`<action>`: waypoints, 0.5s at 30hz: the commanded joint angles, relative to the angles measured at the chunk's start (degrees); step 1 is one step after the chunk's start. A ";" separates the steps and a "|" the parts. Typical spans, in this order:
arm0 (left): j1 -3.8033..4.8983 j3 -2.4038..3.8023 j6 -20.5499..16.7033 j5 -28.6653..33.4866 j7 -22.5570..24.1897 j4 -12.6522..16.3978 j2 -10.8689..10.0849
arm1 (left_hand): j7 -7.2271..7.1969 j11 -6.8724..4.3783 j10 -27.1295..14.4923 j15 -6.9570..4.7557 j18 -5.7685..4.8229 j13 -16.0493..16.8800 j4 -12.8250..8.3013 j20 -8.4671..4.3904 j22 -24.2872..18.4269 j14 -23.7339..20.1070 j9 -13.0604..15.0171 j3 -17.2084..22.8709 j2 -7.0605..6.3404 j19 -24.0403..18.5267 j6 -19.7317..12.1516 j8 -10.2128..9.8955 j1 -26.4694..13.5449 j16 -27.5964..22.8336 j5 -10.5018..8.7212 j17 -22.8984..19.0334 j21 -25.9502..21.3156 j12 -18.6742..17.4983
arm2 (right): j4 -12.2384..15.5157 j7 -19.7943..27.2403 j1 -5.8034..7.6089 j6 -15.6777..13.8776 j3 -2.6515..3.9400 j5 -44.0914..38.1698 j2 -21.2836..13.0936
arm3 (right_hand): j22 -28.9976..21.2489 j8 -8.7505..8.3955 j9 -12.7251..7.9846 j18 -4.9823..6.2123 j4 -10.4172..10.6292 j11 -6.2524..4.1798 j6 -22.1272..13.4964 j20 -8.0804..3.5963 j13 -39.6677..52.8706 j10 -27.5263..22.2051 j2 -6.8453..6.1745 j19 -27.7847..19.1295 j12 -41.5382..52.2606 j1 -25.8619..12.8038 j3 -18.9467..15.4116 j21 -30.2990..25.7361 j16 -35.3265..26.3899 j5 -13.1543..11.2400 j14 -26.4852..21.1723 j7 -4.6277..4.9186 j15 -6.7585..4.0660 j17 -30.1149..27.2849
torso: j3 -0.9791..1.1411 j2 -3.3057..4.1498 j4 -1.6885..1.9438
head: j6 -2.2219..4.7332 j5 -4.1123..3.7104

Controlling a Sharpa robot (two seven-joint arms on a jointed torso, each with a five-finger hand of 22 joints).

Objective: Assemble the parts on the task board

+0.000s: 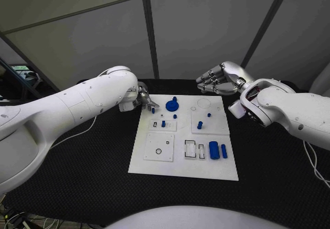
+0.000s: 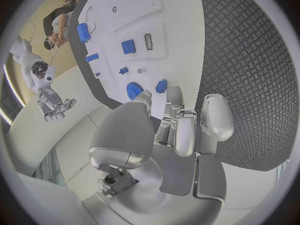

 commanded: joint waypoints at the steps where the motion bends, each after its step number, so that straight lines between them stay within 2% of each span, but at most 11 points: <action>1: 0.06 -0.01 0.05 -0.36 0.54 -0.10 0.14 | -0.09 -0.10 -0.10 -0.05 -2.12 -0.15 -0.20 -0.06 0.04 3.59 -0.16 -0.15 0.16 0.19 0.52 -0.29 0.84 0.20 0.24 9.01 -0.14 0.23 | 0.00 0.26 0.08 0.43 0.03 -0.06 0.11 | -0.06 0.05 0.03 0.16 0.23 0.20 0.04 0.16 -0.07 -0.14 -0.04 0.43 0.25 -0.50 0.05 -0.19 -0.23 0.29 0.28 0.18 -0.05 -0.08 | 0.00 -0.02 0.03 | -0.02 -0.11; 15: 0.03 -0.02 0.19 -0.36 0.07 0.04 -0.16 | -0.34 -0.31 0.02 -0.19 -2.15 -0.25 -0.57 -0.16 0.25 3.62 -0.39 0.09 0.91 0.28 1.51 0.19 2.47 0.28 0.32 9.08 -0.03 0.50 | -0.29 0.19 0.08 0.59 0.03 -0.06 0.31 | -0.09 0.06 0.04 0.17 0.24 0.19 0.05 0.16 -0.07 -0.15 0.04 0.49 0.25 -0.51 0.14 -0.25 -0.24 0.36 0.29 0.17 -0.05 -0.09 | -0.03 -0.04 0.06 | -0.19 0.01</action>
